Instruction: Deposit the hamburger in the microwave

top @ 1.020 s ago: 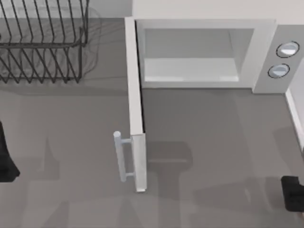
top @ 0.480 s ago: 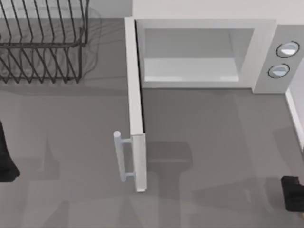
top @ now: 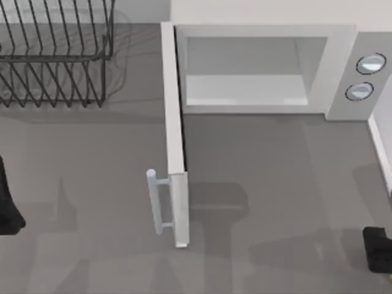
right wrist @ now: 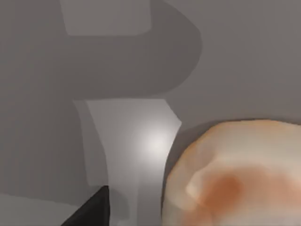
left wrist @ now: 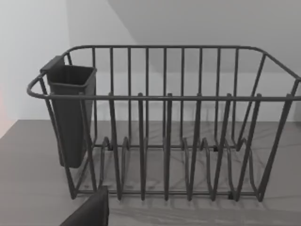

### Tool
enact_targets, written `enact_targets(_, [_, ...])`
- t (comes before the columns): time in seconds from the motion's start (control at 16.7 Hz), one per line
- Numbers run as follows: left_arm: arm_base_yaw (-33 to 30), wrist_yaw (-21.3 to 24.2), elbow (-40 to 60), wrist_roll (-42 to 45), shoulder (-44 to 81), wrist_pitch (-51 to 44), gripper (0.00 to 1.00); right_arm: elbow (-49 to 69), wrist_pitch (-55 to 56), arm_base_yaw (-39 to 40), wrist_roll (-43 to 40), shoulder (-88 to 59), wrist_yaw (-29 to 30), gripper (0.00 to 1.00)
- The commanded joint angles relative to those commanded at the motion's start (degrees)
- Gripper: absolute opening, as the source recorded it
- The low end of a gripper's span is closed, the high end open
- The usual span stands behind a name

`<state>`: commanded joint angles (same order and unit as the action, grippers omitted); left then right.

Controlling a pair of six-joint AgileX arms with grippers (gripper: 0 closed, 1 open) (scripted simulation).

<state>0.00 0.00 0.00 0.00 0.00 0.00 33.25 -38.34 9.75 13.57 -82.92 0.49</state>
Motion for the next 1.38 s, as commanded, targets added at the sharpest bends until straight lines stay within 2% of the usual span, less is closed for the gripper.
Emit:
enact_targets(0.24, [0.0, 0.0, 0.0, 0.0, 0.0, 0.0, 1.0, 3.23, -4.28, 0.03, -0.01, 1.22, 0.01, 0.0])
enact_targets(0.72, [0.0, 0.0, 0.0, 0.0, 0.0, 0.0, 1.0, 16.26, -26.12, -0.26, -0.38, 9.28, 0.02, 0.0])
enact_targets(1.14, [0.0, 0.0, 0.0, 0.0, 0.0, 0.0, 1.0, 17.08, -26.36, 0.03, -0.32, 9.46, 0.23, 0.0])
enact_targets(1.38, [0.0, 0.0, 0.0, 0.0, 0.0, 0.0, 1.0, 19.37, -18.22, 2.87, 0.0, 4.19, 3.64, 0.0])
